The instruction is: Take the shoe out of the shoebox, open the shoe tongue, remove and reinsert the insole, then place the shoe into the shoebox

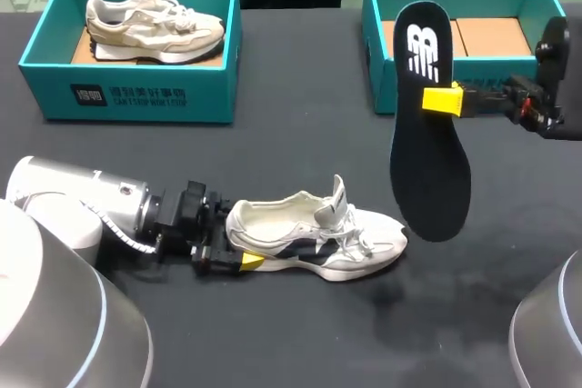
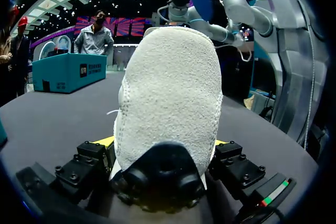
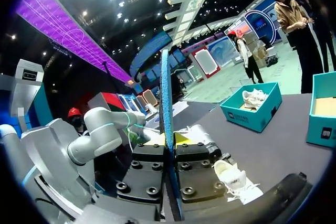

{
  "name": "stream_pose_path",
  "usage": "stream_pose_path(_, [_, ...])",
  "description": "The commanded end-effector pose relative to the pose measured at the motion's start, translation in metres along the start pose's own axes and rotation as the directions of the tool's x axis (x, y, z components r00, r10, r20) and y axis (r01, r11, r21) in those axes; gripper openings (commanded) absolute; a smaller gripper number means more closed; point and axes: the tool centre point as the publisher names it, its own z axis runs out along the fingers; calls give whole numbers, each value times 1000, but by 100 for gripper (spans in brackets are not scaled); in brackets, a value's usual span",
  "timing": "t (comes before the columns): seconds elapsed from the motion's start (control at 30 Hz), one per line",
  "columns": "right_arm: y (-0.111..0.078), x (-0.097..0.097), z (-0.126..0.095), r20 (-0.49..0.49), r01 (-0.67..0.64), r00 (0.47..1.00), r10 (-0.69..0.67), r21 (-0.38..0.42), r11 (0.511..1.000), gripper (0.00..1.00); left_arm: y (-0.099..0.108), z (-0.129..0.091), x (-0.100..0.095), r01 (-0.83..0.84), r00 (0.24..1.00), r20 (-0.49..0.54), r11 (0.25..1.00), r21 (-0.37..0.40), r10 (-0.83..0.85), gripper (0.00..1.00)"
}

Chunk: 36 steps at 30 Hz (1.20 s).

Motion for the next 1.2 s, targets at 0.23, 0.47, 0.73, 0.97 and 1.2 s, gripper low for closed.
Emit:
stream_pose_path(0.23, [-6,27,-17,68,-4,998,4,-2,1000,0,3,3,0,0,1000,0,1000,-1,0,0])
stream_pose_path(0.47, [-7,24,-14,63,-10,998,10,3,1000,0,3,3,0,0,1000,0,1000,-1,0,0])
stream_pose_path(0.73, [-11,14,-2,102,-32,994,31,4,999,0,3,3,0,0,1000,0,1000,-1,0,0])
stream_pose_path(0.97, [-14,6,6,108,-33,994,36,-31,999,0,3,3,0,0,1000,0,1000,-1,0,0])
stream_pose_path(1.2, [7,9,7,131,-11,991,16,-40,999,0,3,3,0,0,1000,0,1000,-1,0,0])
